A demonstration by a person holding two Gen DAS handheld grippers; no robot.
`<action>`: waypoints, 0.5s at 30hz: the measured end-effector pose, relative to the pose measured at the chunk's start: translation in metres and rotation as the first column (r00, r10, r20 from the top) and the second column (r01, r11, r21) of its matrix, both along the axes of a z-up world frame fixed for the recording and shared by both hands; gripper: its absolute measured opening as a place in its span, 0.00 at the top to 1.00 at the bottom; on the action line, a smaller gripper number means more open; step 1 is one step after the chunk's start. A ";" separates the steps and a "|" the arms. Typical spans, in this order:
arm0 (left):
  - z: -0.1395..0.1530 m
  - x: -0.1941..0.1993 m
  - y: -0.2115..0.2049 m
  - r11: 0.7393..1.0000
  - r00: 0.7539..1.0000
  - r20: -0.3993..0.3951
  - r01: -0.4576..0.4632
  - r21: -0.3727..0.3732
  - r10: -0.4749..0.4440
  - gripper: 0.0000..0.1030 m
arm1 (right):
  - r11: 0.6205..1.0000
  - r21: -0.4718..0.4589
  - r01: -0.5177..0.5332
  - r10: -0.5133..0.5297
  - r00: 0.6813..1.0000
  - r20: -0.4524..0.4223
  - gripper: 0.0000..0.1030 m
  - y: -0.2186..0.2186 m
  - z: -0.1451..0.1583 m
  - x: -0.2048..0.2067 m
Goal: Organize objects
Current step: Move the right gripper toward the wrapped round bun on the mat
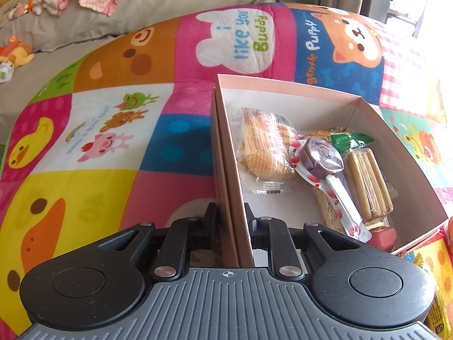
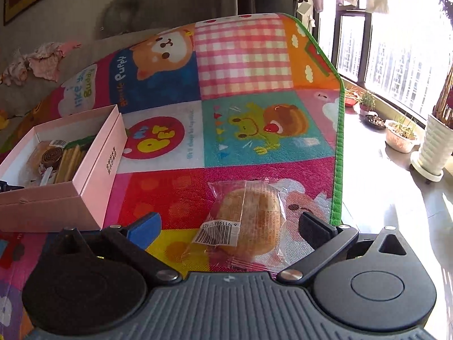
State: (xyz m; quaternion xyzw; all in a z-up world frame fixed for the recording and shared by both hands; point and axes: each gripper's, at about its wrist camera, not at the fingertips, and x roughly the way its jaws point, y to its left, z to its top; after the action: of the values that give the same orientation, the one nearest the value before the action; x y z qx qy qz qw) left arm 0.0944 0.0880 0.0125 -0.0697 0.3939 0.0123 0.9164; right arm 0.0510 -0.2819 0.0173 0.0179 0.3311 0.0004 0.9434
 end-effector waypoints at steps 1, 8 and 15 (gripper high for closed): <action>0.001 0.000 -0.001 1.000 1.000 -0.004 0.002 0.004 -0.002 0.81 | 1.000 0.009 0.003 -0.003 1.000 -0.010 0.00 -0.002 -0.003 0.005; 0.004 0.004 -0.002 1.000 0.999 -0.032 0.000 0.012 0.000 0.81 | 0.997 0.065 0.035 -0.029 0.996 -0.086 0.00 -0.015 -0.019 0.031; 0.007 0.009 0.002 1.000 0.998 -0.061 -0.022 -0.007 0.022 0.86 | 0.999 0.035 -0.020 0.024 0.993 -0.116 0.30 -0.013 -0.014 0.021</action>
State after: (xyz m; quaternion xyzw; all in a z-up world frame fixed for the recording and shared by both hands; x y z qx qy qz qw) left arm 0.1035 0.0900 0.0196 -0.0773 0.4210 0.0229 0.9035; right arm 0.0719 -0.2944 0.0030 0.0301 0.3858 0.0154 0.9220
